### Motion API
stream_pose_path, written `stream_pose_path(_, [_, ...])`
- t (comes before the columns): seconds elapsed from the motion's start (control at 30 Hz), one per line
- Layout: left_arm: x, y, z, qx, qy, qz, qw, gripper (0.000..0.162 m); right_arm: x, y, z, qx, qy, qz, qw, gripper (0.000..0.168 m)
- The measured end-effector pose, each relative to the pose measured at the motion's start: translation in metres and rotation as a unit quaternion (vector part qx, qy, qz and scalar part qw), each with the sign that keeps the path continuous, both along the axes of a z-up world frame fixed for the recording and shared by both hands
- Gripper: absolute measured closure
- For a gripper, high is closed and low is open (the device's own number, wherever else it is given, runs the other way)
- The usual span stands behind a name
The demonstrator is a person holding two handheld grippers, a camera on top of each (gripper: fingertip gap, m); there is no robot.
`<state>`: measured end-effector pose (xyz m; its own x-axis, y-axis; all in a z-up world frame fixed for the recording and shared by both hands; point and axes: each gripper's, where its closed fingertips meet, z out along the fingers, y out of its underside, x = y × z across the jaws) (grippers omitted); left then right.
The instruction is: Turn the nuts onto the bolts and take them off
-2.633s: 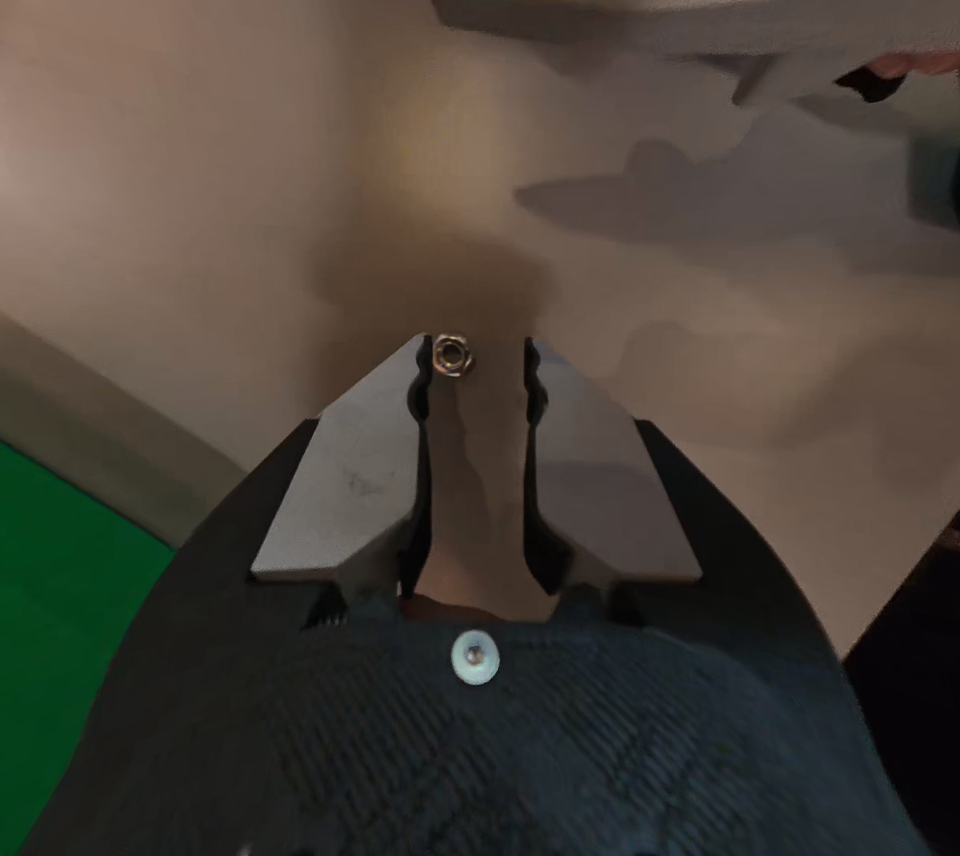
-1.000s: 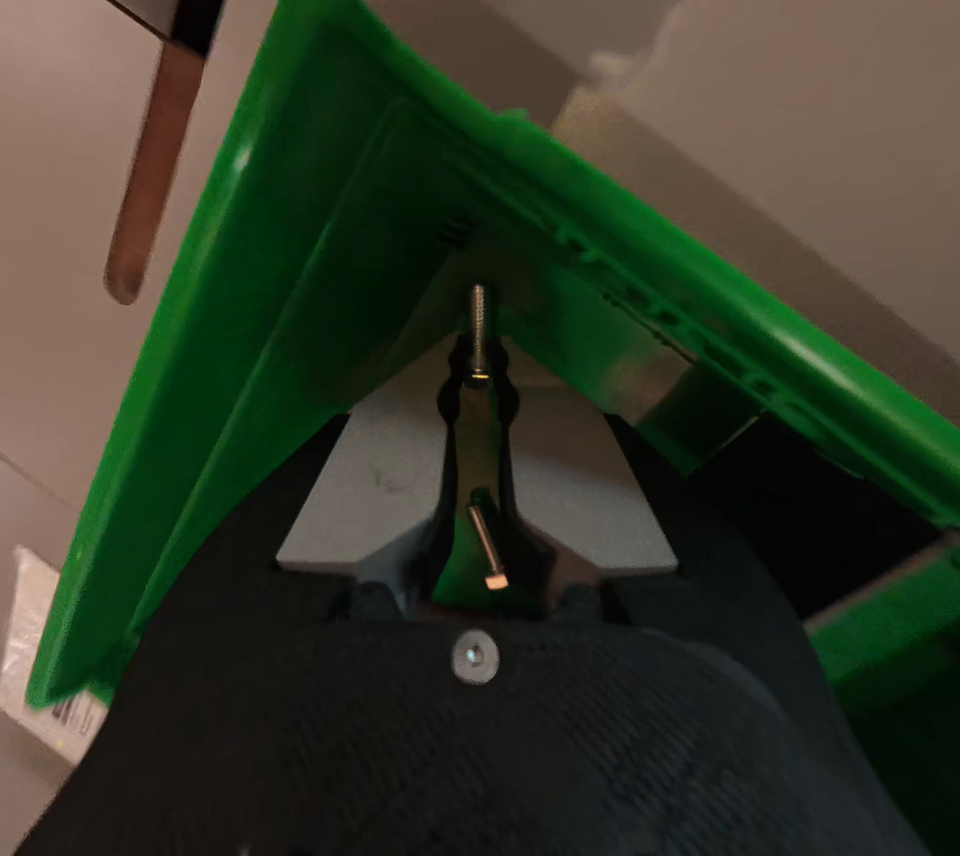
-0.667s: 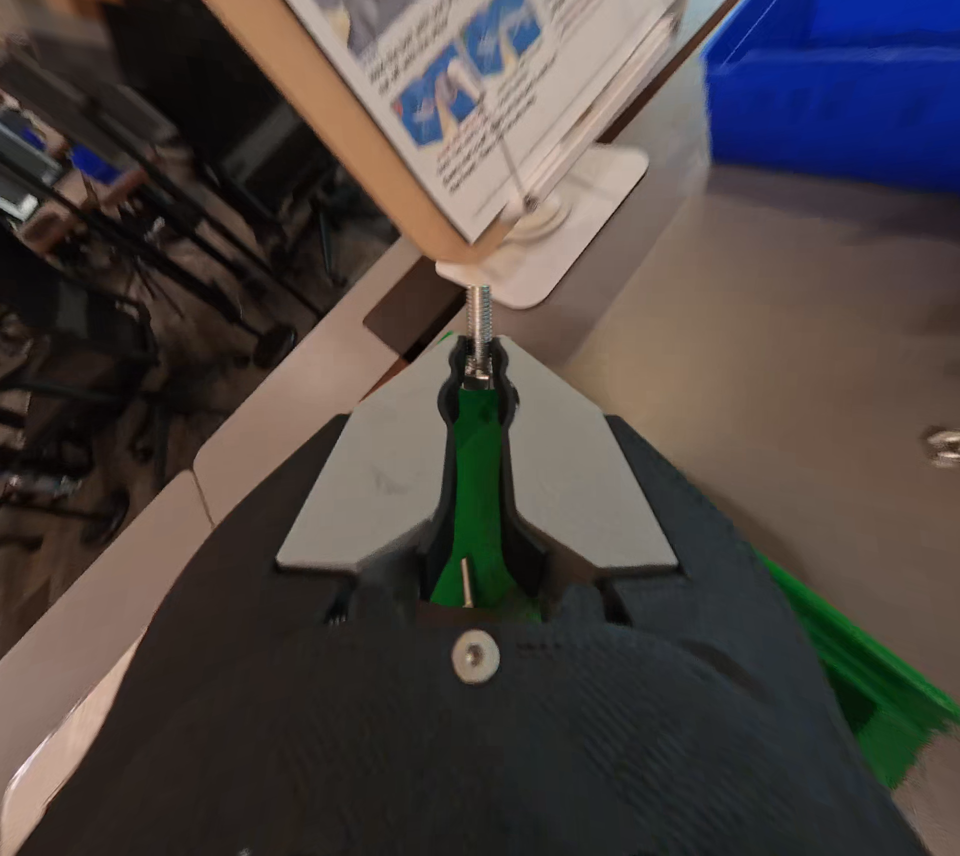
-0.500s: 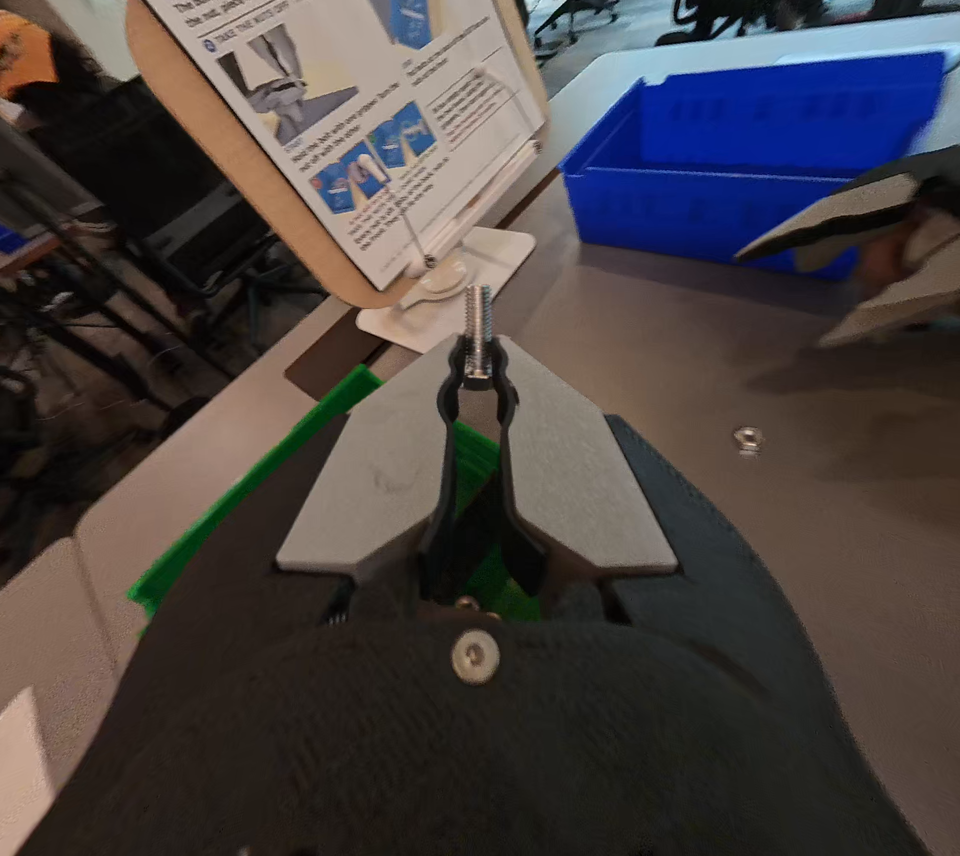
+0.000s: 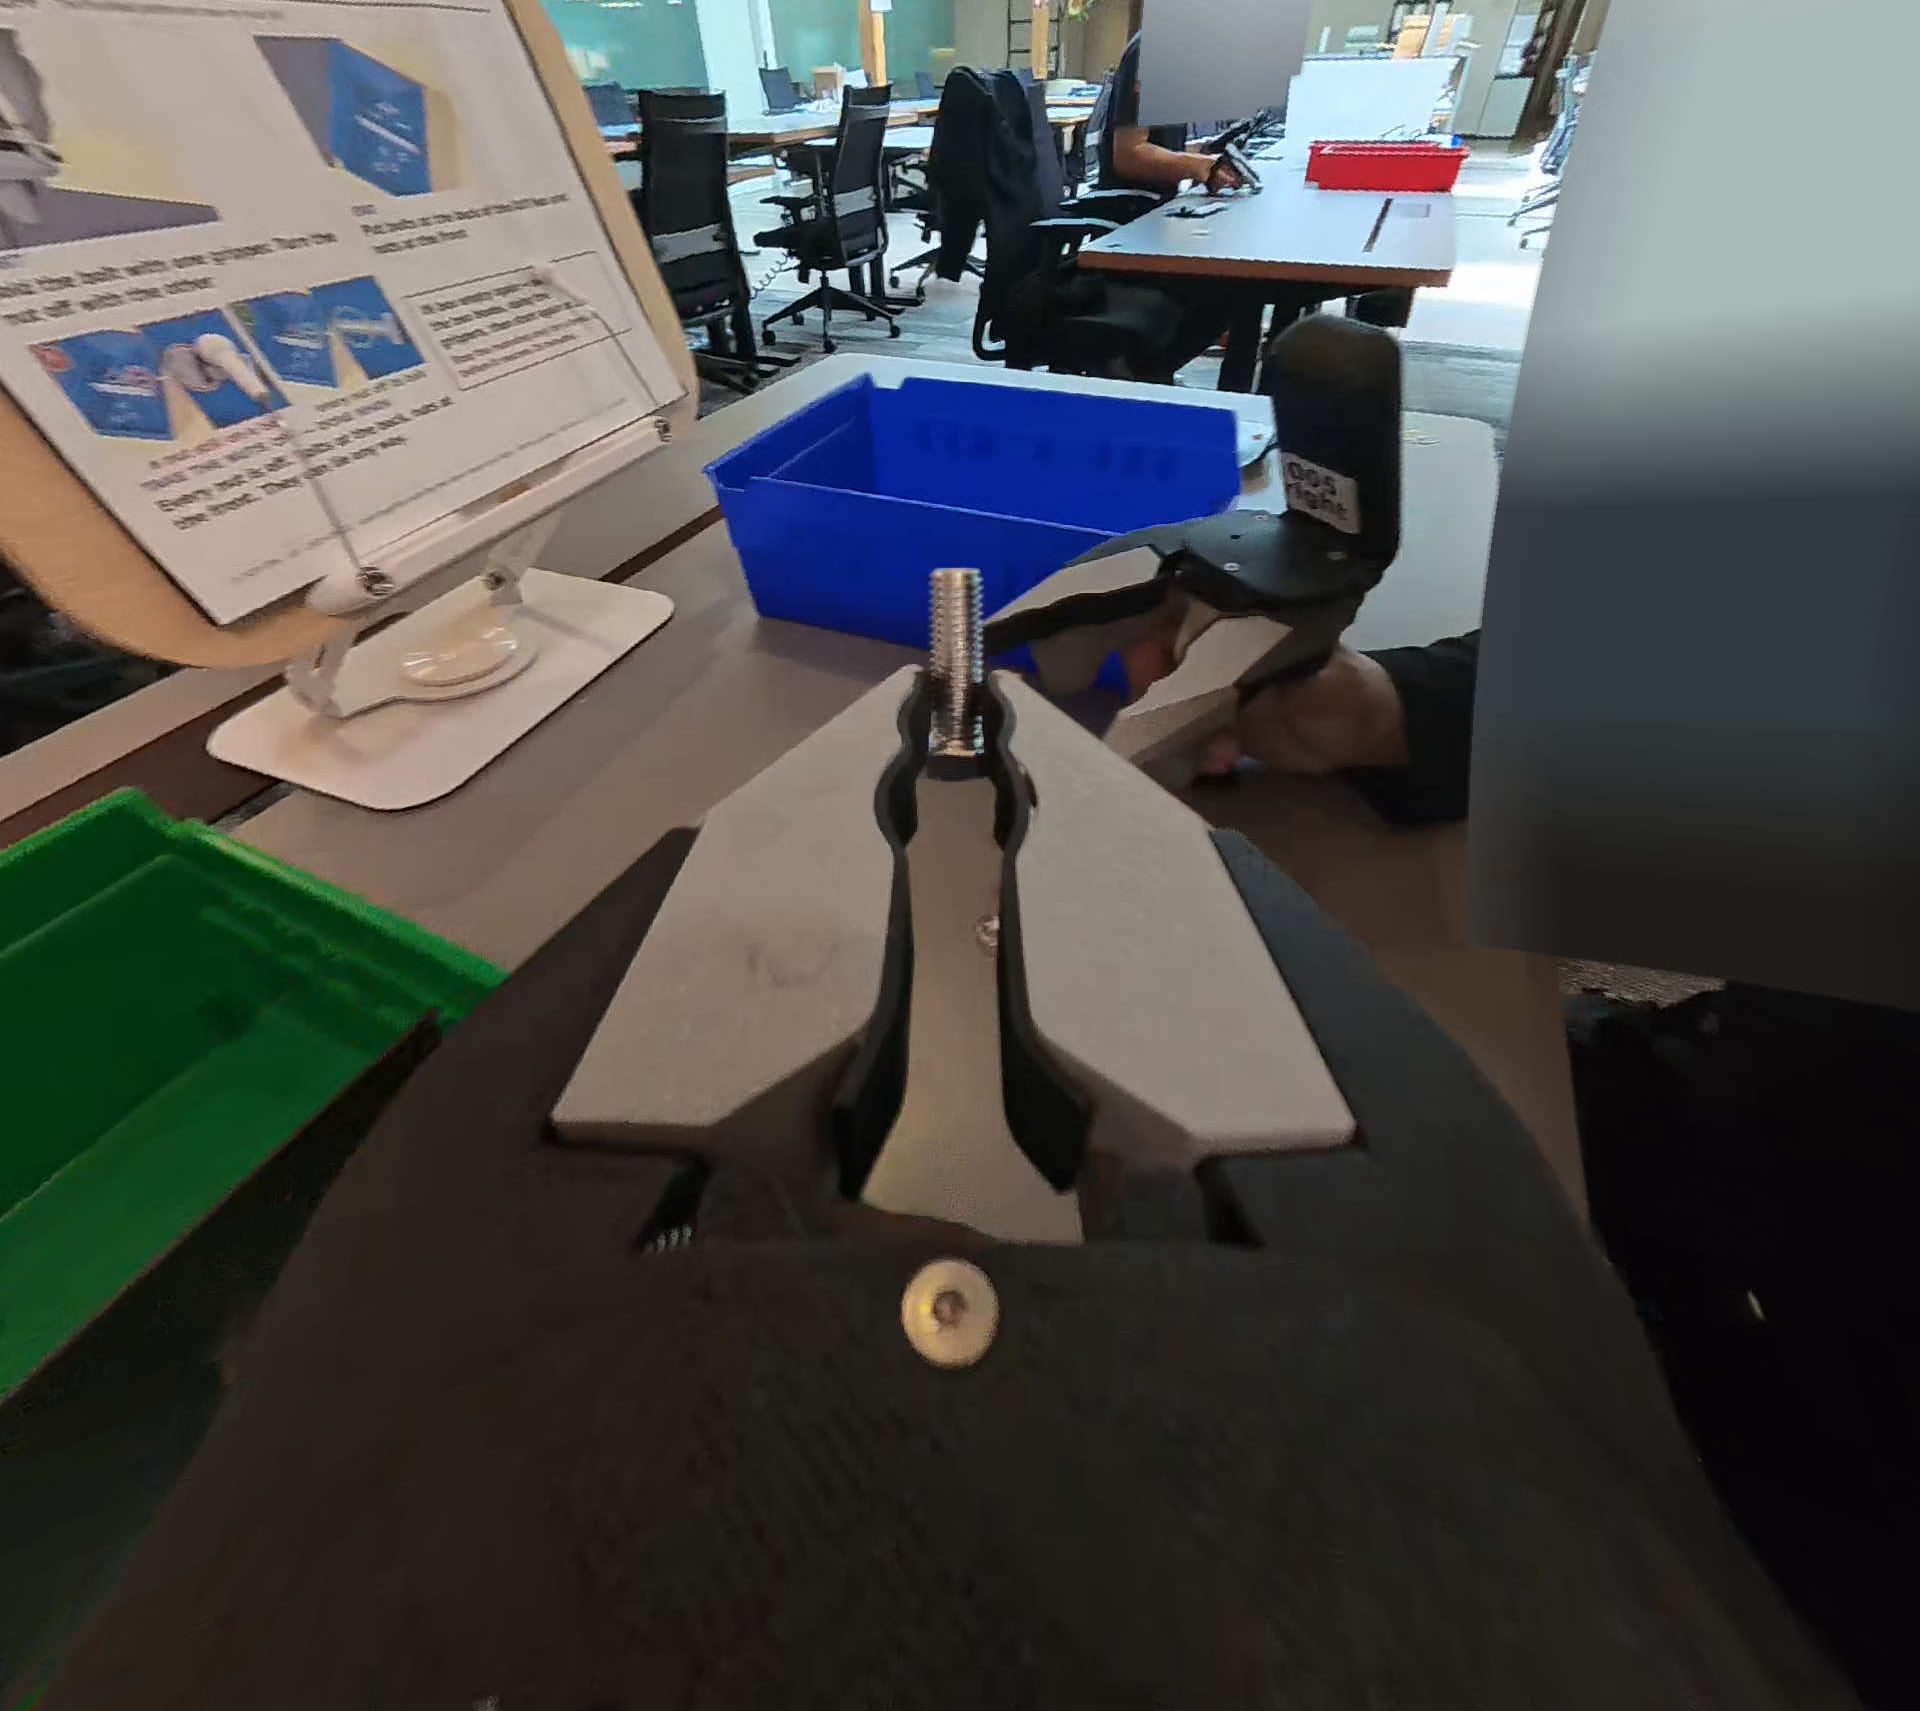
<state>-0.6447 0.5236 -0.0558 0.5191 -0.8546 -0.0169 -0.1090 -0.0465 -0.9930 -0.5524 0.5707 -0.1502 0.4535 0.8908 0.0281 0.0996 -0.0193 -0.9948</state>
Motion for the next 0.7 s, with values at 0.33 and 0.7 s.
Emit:
stream_pose_path(0.33, [0.062,-0.037,-0.011,0.033,-0.001,0.001,0.999,0.155,-0.018,-0.026,0.002,0.021,-0.005,0.044,0.999,0.091])
stream_pose_path(0.7, [0.100,0.044,-0.014,0.134,-0.033,0.155,0.978,0.155,0.020,-0.048,0.066,0.070,0.121,0.089,0.986,0.121])
